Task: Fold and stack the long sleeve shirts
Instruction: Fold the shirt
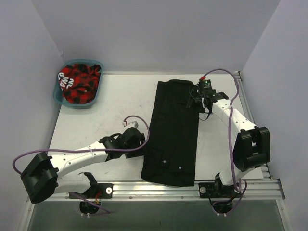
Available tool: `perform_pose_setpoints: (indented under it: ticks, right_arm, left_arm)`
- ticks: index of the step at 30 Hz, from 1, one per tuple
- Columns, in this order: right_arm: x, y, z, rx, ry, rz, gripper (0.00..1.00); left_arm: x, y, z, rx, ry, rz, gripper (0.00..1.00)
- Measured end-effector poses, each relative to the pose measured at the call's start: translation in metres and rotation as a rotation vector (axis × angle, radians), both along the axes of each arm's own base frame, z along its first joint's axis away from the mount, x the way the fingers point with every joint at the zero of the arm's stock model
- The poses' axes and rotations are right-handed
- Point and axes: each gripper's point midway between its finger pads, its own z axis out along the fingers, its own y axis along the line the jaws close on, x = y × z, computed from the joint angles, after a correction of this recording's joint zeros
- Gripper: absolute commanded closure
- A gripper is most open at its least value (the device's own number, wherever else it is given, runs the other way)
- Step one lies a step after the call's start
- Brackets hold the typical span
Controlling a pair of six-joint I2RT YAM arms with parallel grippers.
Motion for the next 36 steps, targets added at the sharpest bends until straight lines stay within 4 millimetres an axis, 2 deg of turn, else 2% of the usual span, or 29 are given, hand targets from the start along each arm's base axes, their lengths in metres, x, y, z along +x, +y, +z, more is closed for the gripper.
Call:
perform_pose_setpoints:
  ticks: [3, 6, 9, 14, 17, 19, 20, 22, 23, 27, 30, 36]
  right_arm:
    - [-0.005, 0.014, 0.001, 0.031, 0.008, 0.043, 0.60]
    - [-0.005, 0.015, -0.009, 0.029, 0.033, 0.042, 0.61]
    - [-0.001, 0.012, -0.021, 0.021, 0.066, 0.031, 0.62]
    - [0.013, 0.010, -0.038, 0.008, 0.102, 0.018, 0.62]
    - [0.017, 0.007, -0.050, -0.003, 0.130, 0.006, 0.63]
    - [0.019, 0.005, -0.059, -0.009, 0.148, 0.000, 0.63]
    - [0.020, 0.004, -0.064, -0.012, 0.160, -0.003, 0.63]
    - [0.023, 0.004, -0.073, -0.017, 0.179, -0.004, 0.63]
    - [0.025, 0.004, -0.077, -0.021, 0.189, -0.005, 0.63]
    - [0.035, 0.007, -0.093, -0.030, 0.223, -0.002, 0.63]
    - [0.046, 0.011, -0.102, -0.027, 0.239, 0.007, 0.63]
    - [0.080, 0.028, -0.101, 0.005, 0.229, 0.049, 0.64]
  left_arm:
    - [0.044, 0.006, 0.023, -0.021, -0.071, 0.082, 0.36]
    - [0.090, 0.012, 0.034, -0.011, -0.124, 0.153, 0.39]
    - [0.126, 0.006, 0.032, 0.017, -0.146, 0.164, 0.39]
    - [0.168, -0.024, 0.009, 0.054, -0.134, 0.109, 0.39]
    - [0.179, -0.036, -0.011, 0.075, -0.109, 0.078, 0.40]
    - [0.180, -0.038, -0.025, 0.098, -0.087, 0.065, 0.43]
    - [0.181, -0.038, -0.031, 0.109, -0.079, 0.060, 0.48]
    - [0.186, -0.043, -0.030, 0.103, -0.084, 0.058, 0.52]
    - [0.189, -0.045, -0.030, 0.100, -0.088, 0.058, 0.62]
    - [0.190, -0.044, -0.036, 0.108, -0.080, 0.071, 0.78]
    - [0.191, -0.043, -0.038, 0.103, -0.074, 0.091, 0.83]
    - [0.189, -0.026, -0.040, 0.037, -0.077, 0.207, 0.88]
